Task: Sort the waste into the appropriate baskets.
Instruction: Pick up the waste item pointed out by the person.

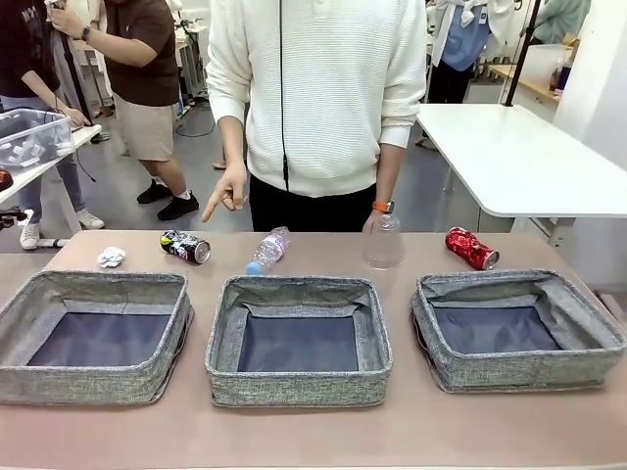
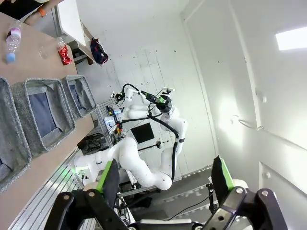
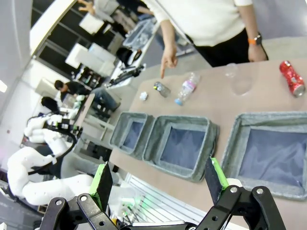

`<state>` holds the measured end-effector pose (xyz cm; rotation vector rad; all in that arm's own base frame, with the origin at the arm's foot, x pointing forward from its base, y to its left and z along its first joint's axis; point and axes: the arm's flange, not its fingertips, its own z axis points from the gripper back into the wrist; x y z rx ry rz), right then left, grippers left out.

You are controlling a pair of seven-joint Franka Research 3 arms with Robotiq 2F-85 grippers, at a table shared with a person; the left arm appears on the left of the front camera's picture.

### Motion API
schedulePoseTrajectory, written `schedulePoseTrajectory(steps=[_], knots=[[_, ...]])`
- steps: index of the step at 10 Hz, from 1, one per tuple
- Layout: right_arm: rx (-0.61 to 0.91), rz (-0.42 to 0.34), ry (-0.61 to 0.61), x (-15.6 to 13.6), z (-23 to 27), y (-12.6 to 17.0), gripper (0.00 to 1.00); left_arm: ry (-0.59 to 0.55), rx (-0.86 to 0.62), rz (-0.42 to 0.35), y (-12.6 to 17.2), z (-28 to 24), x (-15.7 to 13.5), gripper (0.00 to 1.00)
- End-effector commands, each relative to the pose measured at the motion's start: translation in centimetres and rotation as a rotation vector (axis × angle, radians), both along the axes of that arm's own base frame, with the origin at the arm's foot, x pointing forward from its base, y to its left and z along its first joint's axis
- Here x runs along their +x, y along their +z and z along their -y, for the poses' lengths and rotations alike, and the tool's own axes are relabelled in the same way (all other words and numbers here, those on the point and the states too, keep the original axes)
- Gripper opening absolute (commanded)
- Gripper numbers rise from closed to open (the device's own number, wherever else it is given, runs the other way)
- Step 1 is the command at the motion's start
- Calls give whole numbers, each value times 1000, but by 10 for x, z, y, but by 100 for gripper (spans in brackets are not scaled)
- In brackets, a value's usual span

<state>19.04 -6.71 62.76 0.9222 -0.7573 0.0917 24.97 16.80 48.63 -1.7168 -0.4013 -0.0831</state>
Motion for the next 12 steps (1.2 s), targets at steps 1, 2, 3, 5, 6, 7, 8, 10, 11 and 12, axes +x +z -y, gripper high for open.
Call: schedulePoseTrajectory(steps=[1, 2, 3, 5, 6, 7, 8, 10, 11, 12], knots=[[-135, -34, 36, 40, -47, -12, 100, -47, 169, -3, 7, 21, 8, 100], [-135, -34, 36, 40, -47, -12, 100, -99, 347, 13, 15, 39, 26, 100], [-135, -34, 36, 40, -47, -12, 100, -222, 526, 84, 25, 66, 54, 100], [-135, -34, 36, 40, -47, -12, 100, -266, 890, 271, 37, 118, 114, 100], [-135, -34, 36, 40, -47, -12, 100, -312, 1064, 418, 32, 147, 138, 100], [-135, -34, 36, 40, -47, -12, 100, -311, 1269, 590, 18, 185, 164, 100], [-135, -34, 36, 40, -47, -12, 100, -296, 1418, 802, -4, 218, 183, 100], [-135, -34, 36, 40, -47, -12, 100, -328, 1518, 1043, -39, 243, 201, 100], [-135, -34, 36, 40, -47, -12, 100, -270, 1510, 1038, -46, 243, 206, 100], [-135, -34, 36, 40, -47, -12, 100, -490, 1271, 635, -19, 259, 199, 100]])
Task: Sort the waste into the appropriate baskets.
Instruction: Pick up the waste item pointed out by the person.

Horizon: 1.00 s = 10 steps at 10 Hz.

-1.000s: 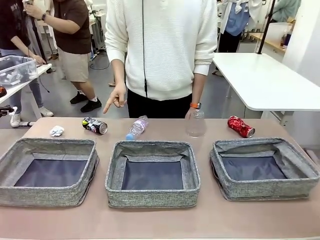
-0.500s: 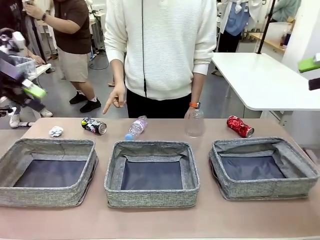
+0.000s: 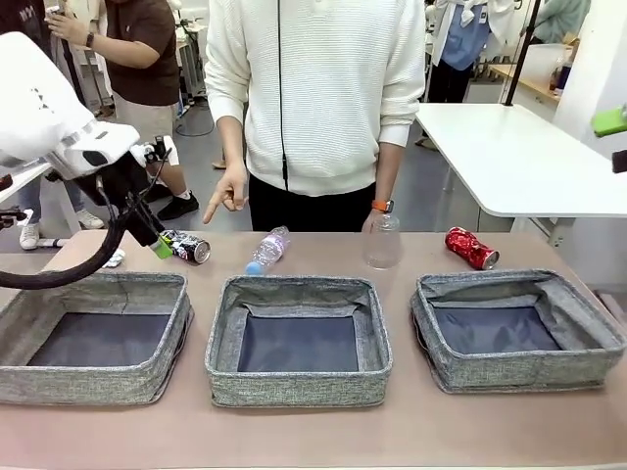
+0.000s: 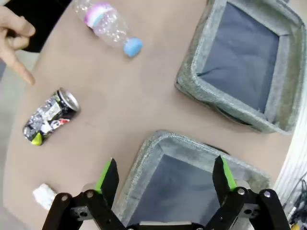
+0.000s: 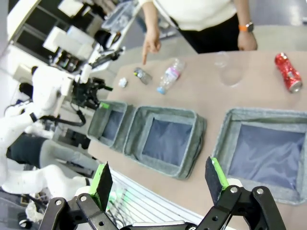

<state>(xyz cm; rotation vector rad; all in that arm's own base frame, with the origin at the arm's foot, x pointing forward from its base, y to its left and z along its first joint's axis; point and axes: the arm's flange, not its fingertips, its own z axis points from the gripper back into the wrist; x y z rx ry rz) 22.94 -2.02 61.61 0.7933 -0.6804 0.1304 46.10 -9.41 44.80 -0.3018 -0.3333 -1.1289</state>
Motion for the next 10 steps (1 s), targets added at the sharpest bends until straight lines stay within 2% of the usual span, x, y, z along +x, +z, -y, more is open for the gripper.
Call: schedulePoseTrajectory(steps=[1, 3, 4, 5, 7, 9, 10], knots=[[7, 23, 21, 1, 0, 0, 100, 61, -87, -146, 19, -3, -12, 100], [7, 23, 21, 1, 0, 0, 100, 61, -87, -146, 19, -3, -12, 100], [7, 23, 21, 1, 0, 0, 100, 31, -42, -99, 7, -3, -9, 100], [7, 23, 21, 1, 0, 0, 100, -47, 28, -97, 8, -2, 24, 100], [7, 23, 21, 1, 0, 0, 100, -293, 92, -41, -6, -3, 99, 100], [7, 23, 21, 1, 0, 0, 100, -350, 217, 44, -28, -10, 135, 100], [7, 23, 21, 1, 0, 0, 100, -398, 217, 94, -38, -14, 150, 100]])
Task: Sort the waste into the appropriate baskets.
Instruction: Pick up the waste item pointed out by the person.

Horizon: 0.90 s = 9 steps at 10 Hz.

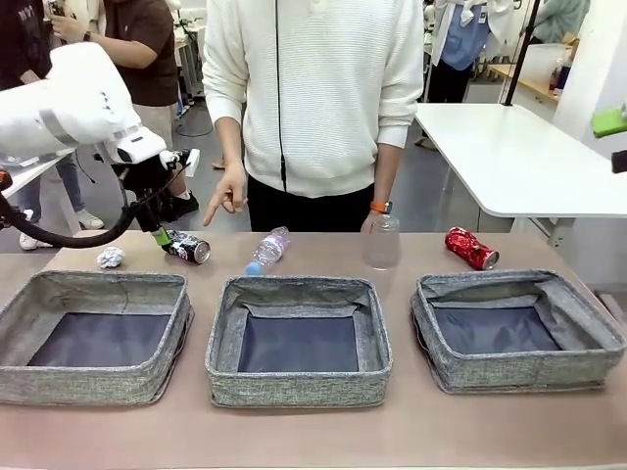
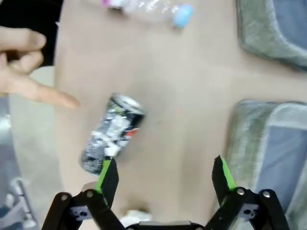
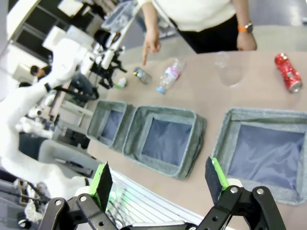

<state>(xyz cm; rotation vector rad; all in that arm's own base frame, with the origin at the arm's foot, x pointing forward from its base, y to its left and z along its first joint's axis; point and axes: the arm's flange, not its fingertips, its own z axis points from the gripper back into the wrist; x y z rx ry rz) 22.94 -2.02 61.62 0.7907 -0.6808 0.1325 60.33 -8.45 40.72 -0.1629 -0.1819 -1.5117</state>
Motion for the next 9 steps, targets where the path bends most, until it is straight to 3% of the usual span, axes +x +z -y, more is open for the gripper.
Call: schedulePoseTrajectory(steps=[1, 5, 9], knots=[[10, 22, 21, 1, 0, 0, 100, -57, 30, 92, -9, -6, 23, 100], [10, 22, 21, 1, 0, 0, 100, -110, 30, 36, -56, -5, 57, 100], [10, 22, 21, 1, 0, 0, 100, -135, 85, 39, -94, 12, 68, 100]])
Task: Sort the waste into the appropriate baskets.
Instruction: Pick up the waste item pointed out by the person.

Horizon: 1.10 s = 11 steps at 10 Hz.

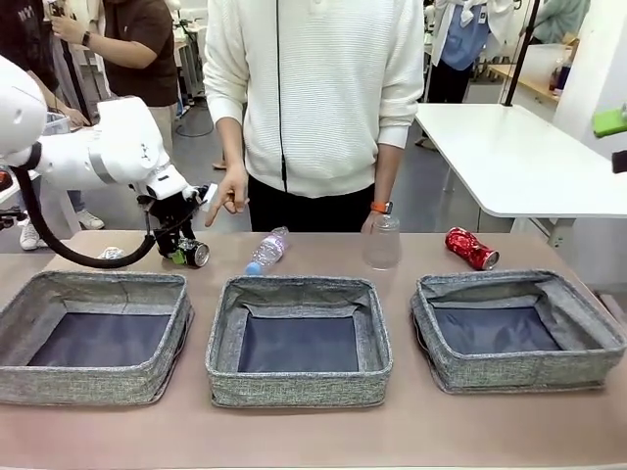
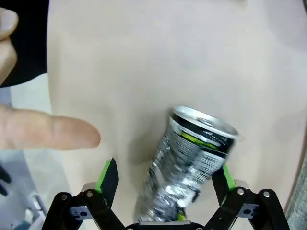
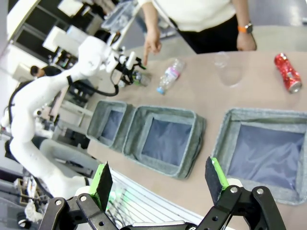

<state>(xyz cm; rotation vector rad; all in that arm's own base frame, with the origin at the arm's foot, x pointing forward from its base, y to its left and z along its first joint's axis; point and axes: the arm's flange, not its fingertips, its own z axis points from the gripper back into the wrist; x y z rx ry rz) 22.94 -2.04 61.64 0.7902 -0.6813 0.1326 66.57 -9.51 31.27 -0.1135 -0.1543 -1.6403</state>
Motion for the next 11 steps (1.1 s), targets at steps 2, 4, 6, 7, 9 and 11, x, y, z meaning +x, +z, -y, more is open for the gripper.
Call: schedulePoseTrajectory(steps=[2, 4, 6, 7, 9, 11], knots=[[10, 21, 21, 1, 0, -1, 100, -20, 29, -5, -4, 4, 4, 100], [10, 21, 21, 1, 0, -1, 100, -20, 21, -8, -4, 2, 5, 100], [10, 21, 21, 1, 0, -1, 100, -7, 28, -23, -5, 2, 6, 61], [10, 21, 21, 1, 0, -1, 100, 9, 47, -20, -4, 2, 6, 42], [10, 21, 21, 1, 0, -1, 100, 13, 45, -13, -3, 0, 6, 0], [10, 21, 21, 1, 0, -1, 100, 17, 37, -15, -1, -1, 6, 0]])
